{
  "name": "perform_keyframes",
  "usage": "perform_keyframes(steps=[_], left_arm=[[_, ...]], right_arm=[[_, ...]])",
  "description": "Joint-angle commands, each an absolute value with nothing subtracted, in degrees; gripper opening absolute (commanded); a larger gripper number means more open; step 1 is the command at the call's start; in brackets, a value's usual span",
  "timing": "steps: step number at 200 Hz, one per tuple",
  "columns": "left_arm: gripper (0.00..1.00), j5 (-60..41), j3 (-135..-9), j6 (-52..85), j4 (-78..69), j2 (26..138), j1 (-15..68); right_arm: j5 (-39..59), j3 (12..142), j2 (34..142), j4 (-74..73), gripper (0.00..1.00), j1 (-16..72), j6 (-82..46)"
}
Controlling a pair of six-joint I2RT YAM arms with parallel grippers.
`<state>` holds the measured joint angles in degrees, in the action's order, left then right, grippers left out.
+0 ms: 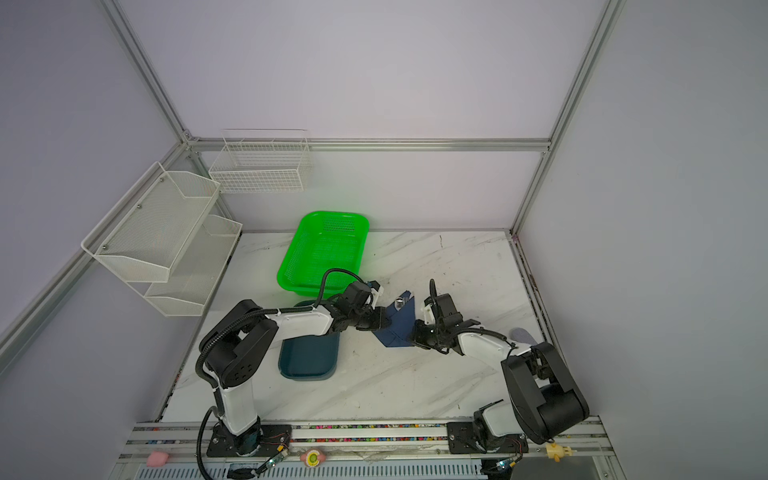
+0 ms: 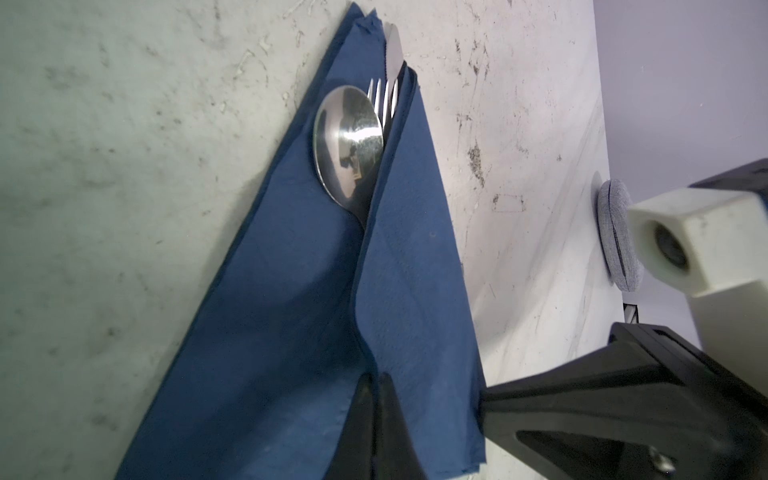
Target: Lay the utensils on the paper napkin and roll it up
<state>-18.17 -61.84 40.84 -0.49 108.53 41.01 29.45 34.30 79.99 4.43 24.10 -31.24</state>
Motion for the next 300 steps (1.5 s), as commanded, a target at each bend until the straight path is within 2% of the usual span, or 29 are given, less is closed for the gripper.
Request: perform_keyframes(steps=[1,53,125,182,204,231,268,300], left_arm=[[0.00,-18.1,-59.6,39.6,-0.7,107.2,41.3],[0.00,-17.8,-59.7,39.2,-0.3,107.1,41.4],[0.00,-16.7,-59.7,38.4,0.2,107.6,41.3],[0.00,-16.9,-59.5,38.1,0.3,107.7,41.3],[0.00,-16.9,-59.7,37.9,0.4,107.7,41.3],[0.00,-16.9,-59.9,38.0,0.4,107.8,41.3],[0.00,-17.0,-59.9,37.7,0.5,107.8,41.3],[0.00,-17.2,-60.3,37.8,0.5,108.2,41.3]], right_arm=[[32.0,36.3,79.0,4.1,0.10,25.3,-31.3],[31.2,36.8,84.4,2.6,0.09,27.3,-31.4],[27.8,33.7,86.0,3.5,0.09,27.5,-30.5],[27.0,36.2,75.3,6.4,0.09,27.1,-32.7],[26.0,36.8,75.2,7.0,0.09,26.5,-33.6],[19.5,36.4,77.3,10.1,0.07,23.9,-33.8],[25.5,35.0,80.2,8.6,0.07,23.6,-30.1],[24.3,33.9,82.5,8.7,0.07,23.6,-29.5]])
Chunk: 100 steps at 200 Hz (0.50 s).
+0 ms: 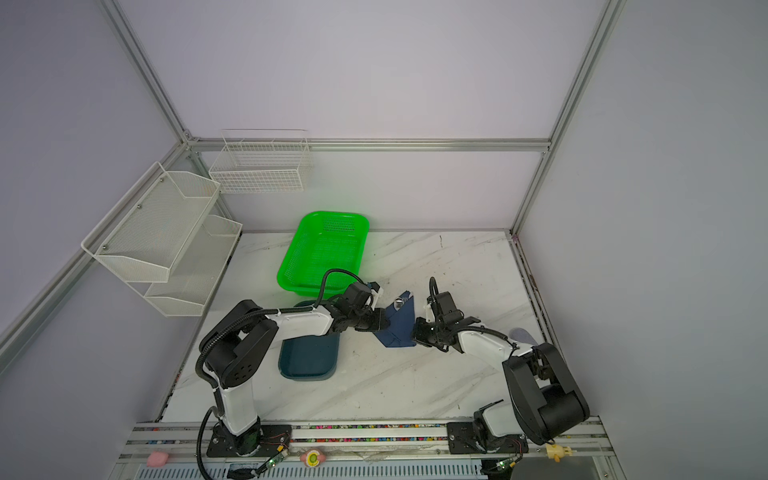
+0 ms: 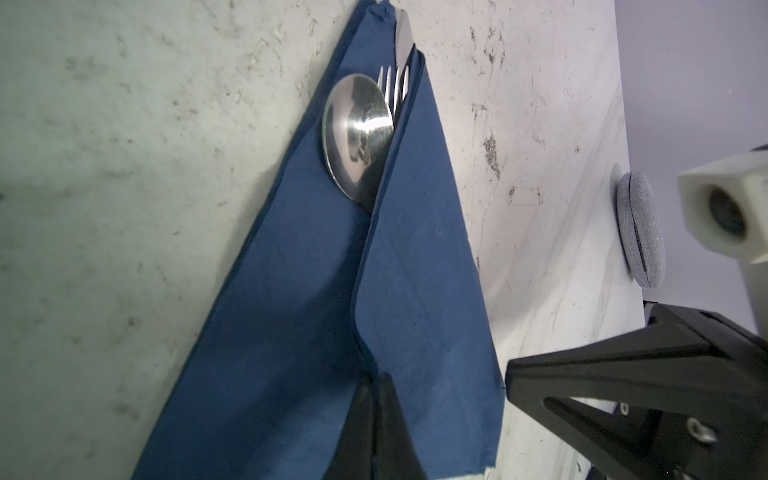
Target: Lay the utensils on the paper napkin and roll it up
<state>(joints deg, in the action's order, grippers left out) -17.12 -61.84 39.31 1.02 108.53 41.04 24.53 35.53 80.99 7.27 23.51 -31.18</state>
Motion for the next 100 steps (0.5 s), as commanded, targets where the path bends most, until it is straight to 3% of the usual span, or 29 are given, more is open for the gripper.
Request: perform_keyframes(steps=[1,60,100], left_arm=[[0.00,-17.2,-60.3,37.8,0.6,108.2,41.3],[0.00,-16.5,-60.1,37.5,1.2,108.0,41.3],[0.00,-16.6,-60.2,37.5,1.3,108.3,41.3]], right_arm=[[24.2,33.9,82.5,8.7,0.07,23.6,-29.5],[19.4,34.2,85.7,11.2,0.07,23.6,-30.3],[19.7,35.1,81.3,13.3,0.07,23.7,-31.1]])
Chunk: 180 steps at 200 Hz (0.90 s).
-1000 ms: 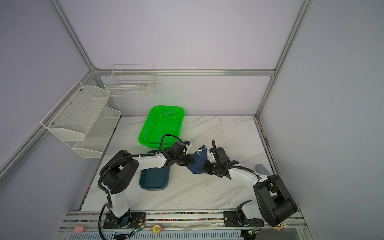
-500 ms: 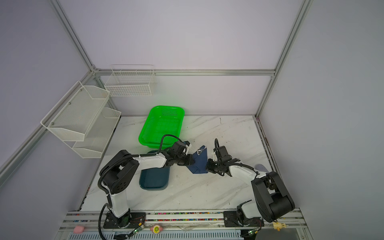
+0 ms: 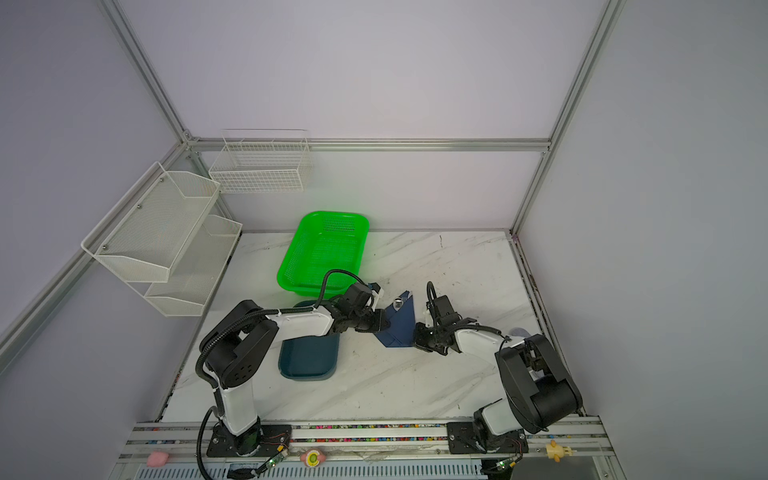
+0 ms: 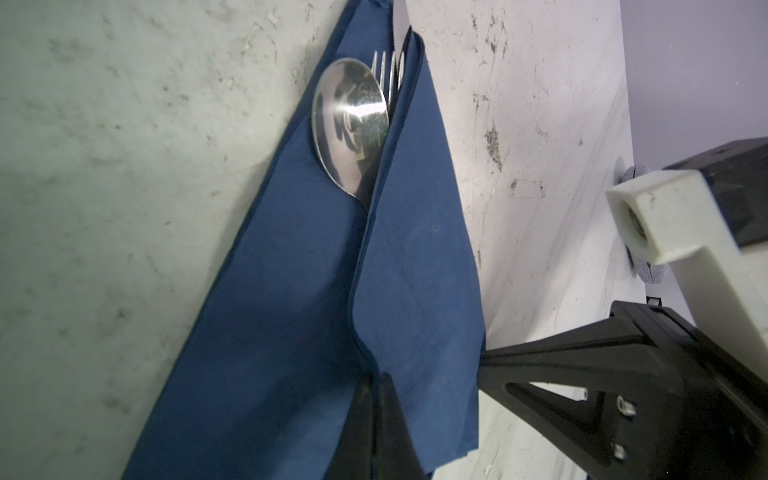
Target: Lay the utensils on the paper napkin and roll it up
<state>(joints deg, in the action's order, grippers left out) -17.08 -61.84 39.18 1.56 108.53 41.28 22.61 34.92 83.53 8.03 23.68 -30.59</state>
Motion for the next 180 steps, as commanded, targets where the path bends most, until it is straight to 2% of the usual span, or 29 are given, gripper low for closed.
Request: perform_keyframes(steps=[1,26,82,118,152,180], left_arm=[[0.00,-16.6,-60.1,37.5,1.4,108.2,41.3],[0.00,-16.7,-60.6,37.5,1.5,108.5,41.3],[0.00,-16.7,-60.7,37.2,1.9,108.5,41.3],[0.00,-16.8,-61.0,37.2,1.9,108.6,41.3],[0.00,-16.8,-61.3,37.1,2.1,108.9,41.3],[0.00,-16.8,-61.6,36.6,2.4,108.7,41.3]], right_arm=[[19.7,35.1,81.2,13.3,0.07,23.7,-31.2],[19.5,35.5,79.1,13.3,0.07,23.7,-31.2],[20.7,35.9,83.2,12.6,0.07,23.7,-30.5],[16.0,36.6,85.0,16.4,0.07,23.7,-30.7],[15.8,38.0,81.7,17.2,0.07,23.7,-30.3],[19.9,38.1,75.5,14.4,0.08,23.8,-31.4]])
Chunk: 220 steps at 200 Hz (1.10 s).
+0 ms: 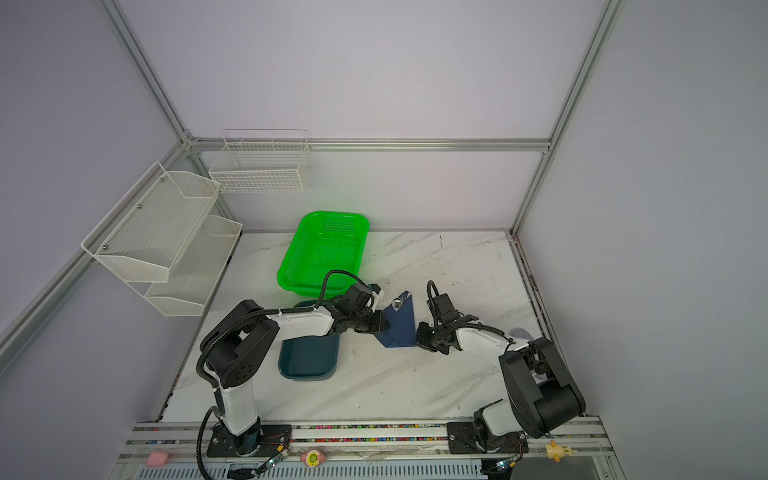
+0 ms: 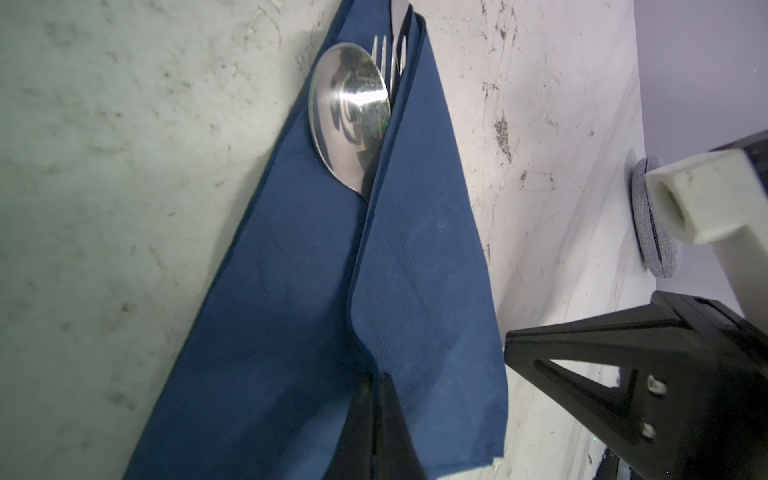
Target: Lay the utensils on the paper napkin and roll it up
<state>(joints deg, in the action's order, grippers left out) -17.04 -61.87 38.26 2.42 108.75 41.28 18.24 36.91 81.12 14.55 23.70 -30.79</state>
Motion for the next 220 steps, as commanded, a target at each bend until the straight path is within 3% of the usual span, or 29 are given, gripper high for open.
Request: perform_keyframes(steps=[1,65,126,182,220], left_arm=[[0.00,-16.7,-61.6,36.6,2.4,108.7,41.3],[0.00,-16.7,-62.5,36.1,2.9,109.0,41.2],[0.00,-16.4,-64.7,35.0,4.0,109.8,41.2],[0.00,-16.3,-65.6,34.0,5.0,109.9,40.9],[0.00,-16.7,-66.4,33.9,5.0,110.3,40.9]], right_arm=[[20.1,38.1,75.4,14.2,0.08,23.8,-31.5],[27.4,36.8,78.4,3.9,0.09,27.2,-35.5],[26.3,35.2,84.4,2.9,0.09,27.5,-35.2],[27.3,36.8,79.3,2.5,0.09,28.4,-36.1],[20.8,37.1,81.1,5.4,0.09,28.4,-37.4]])
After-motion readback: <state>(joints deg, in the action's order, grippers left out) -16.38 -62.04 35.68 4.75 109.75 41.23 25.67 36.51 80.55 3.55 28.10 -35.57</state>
